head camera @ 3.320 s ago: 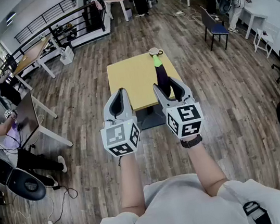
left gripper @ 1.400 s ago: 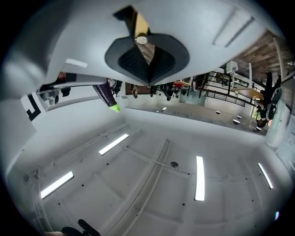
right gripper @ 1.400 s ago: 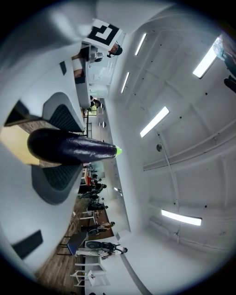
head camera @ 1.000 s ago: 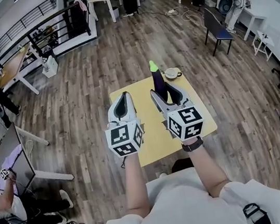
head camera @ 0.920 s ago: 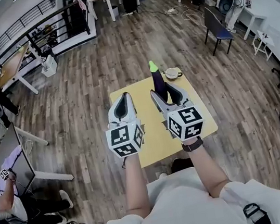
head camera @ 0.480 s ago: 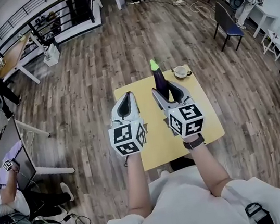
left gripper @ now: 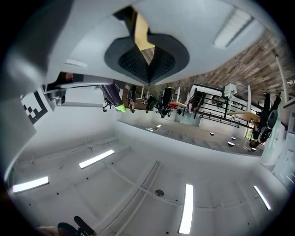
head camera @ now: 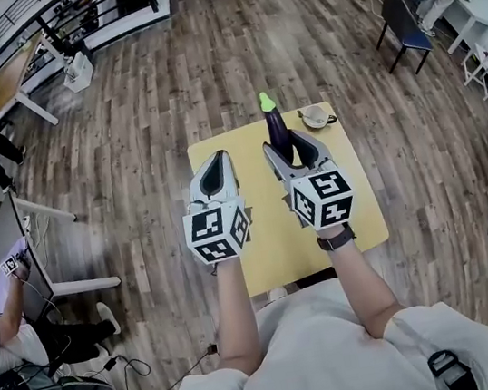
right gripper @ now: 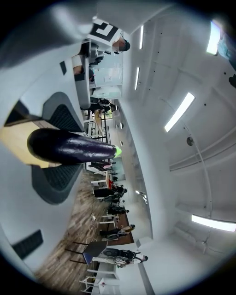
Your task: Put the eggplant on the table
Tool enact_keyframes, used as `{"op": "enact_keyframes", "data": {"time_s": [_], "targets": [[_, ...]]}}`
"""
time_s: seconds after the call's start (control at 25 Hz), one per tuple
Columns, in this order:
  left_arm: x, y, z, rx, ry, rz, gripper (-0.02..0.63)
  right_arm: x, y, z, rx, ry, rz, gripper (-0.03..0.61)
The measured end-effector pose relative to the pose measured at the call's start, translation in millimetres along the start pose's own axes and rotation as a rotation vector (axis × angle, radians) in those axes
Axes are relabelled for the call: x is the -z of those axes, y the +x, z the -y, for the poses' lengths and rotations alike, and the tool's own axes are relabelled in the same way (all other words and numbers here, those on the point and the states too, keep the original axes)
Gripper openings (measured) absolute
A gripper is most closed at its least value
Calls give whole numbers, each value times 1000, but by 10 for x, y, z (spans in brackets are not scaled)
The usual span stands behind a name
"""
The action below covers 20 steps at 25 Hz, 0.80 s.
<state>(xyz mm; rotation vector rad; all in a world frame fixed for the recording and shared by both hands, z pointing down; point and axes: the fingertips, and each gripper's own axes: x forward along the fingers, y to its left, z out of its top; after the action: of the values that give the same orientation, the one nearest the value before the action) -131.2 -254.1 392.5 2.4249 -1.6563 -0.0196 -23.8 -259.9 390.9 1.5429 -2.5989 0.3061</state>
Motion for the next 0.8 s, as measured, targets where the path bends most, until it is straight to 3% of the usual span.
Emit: {"op": "enact_keyframes", "data": {"time_s": [0.8], "targets": [[758,776,-345,-47,-84,-175,9,748,810,542,-16,112,-187,216]]}}
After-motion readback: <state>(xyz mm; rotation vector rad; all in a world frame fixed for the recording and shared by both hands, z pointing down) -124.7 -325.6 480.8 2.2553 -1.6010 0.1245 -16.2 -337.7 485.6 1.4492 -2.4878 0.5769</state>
